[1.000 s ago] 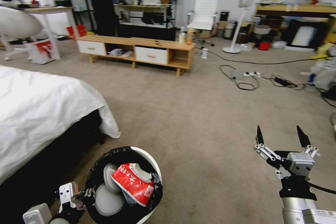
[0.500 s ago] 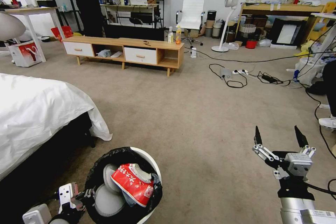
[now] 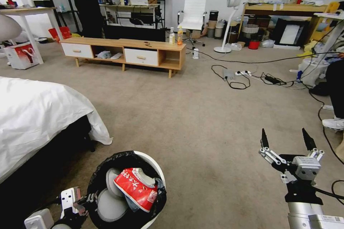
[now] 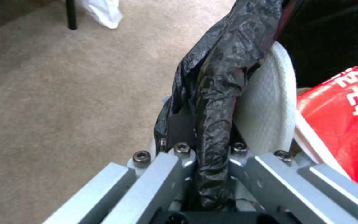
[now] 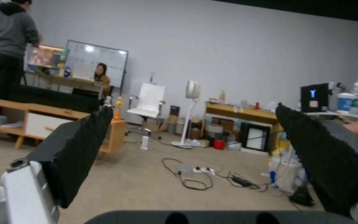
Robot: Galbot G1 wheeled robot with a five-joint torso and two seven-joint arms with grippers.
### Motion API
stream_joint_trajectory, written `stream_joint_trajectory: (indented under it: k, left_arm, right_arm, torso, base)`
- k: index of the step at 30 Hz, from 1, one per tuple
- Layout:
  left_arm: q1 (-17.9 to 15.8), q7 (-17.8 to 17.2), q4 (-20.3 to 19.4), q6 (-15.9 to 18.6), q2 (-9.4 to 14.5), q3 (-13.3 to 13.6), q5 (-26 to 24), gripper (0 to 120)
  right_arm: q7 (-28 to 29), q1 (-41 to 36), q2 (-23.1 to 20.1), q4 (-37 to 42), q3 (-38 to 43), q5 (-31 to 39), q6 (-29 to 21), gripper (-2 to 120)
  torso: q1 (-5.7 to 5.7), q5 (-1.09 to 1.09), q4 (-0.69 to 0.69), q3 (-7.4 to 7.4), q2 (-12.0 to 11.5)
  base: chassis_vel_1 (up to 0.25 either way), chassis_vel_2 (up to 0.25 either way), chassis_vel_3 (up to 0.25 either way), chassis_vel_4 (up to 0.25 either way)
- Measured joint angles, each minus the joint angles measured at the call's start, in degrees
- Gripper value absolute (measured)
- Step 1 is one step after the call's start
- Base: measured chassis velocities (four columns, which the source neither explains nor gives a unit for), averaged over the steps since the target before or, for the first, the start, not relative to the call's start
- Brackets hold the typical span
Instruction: Pick up the trash bin and place the garbage on the floor into it.
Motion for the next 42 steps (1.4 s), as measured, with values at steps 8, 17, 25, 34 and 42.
stream_joint_trajectory:
  k: [8, 17, 25, 34, 42]
  left_arm:
    - [0.15, 0.01, -0.39, -0.08, 0.22, -0.46, -0.80, 1]
    - [-0.09, -0.03, -0.33, -0.08, 0.47, -0.72, -1.21, 1]
    - [-0.28, -0.07, 0.15, -0.12, 0.52, -0.77, -1.33, 1]
    - [-0.42, -0.07, 0.41, -0.23, 0.32, -0.73, -1.26, 1]
    - [-0.57, -0.07, 0.59, -0.28, -0.06, -0.56, -0.97, 1]
  right_arm:
    - [0.02, 0.02, 0.49, -0.33, -0.09, 0.54, 0.20, 100]
    - [0.55, 0.50, 1.05, -1.17, -0.12, 0.19, 0.70, 100]
    - [0.58, 0.73, 1.26, -1.57, -0.23, 0.12, 1.00, 100]
    - [0.58, 0.91, 1.18, -1.99, -0.37, 0.10, 1.21, 100]
    - [0.62, 1.17, 0.86, -2.39, -0.31, 0.19, 1.44, 100]
  torso:
    - [0.00, 0.00, -0.03, 0.00, 0.00]
    - [0.00, 0.00, -0.01, 0.00, 0.00]
    - [0.00, 0.00, 0.00, 0.00, 0.00]
    - [0.01, -0.01, -0.02, 0.01, 0.00]
    - [0.01, -0.01, -0.01, 0.01, -0.01]
  base:
    - [-0.047, -0.051, -0.054, -0.051]
    - [0.000, 0.000, 0.000, 0.000]
    - [-0.044, 0.048, 0.047, -0.043]
    - [-0.199, 0.181, 0.166, -0.179]
    - [-0.159, 0.163, 0.166, -0.163]
